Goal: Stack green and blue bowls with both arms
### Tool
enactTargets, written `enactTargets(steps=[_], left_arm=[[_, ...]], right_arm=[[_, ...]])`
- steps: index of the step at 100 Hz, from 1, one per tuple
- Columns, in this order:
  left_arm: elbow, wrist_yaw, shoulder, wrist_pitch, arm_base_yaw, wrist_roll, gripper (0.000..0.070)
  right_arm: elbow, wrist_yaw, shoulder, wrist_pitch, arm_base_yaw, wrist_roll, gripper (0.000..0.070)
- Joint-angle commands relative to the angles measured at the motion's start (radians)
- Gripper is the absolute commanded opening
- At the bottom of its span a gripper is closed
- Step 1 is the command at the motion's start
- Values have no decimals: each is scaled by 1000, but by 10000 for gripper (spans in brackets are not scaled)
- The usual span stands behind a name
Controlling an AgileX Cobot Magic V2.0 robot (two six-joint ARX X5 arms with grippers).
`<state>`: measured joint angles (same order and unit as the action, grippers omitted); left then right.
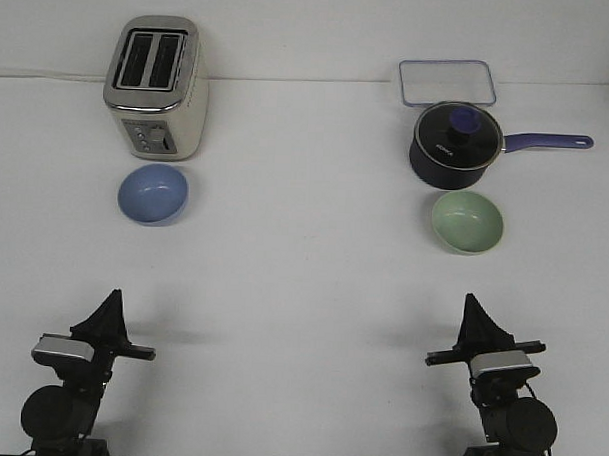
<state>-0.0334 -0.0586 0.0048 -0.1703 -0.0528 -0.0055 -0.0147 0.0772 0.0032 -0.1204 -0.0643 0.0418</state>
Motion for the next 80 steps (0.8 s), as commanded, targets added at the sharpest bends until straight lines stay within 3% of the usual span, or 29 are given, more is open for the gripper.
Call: enactTargets(steps=[1,44,59,80], left_arm=[[19,-2,-2,-11,0,13,12],[19,-2,-2,-11,0,13,12],[19,-2,-2,-11,0,13,12],[19,-2,-2,-11,0,13,12]], right_arm=[[2,0,-2,-15,1,10,0],[-45,-1,-2,8,1,10,0],[-156,-36,15,113,1,10,0],[-431,-69,180,376,1,10,0]])
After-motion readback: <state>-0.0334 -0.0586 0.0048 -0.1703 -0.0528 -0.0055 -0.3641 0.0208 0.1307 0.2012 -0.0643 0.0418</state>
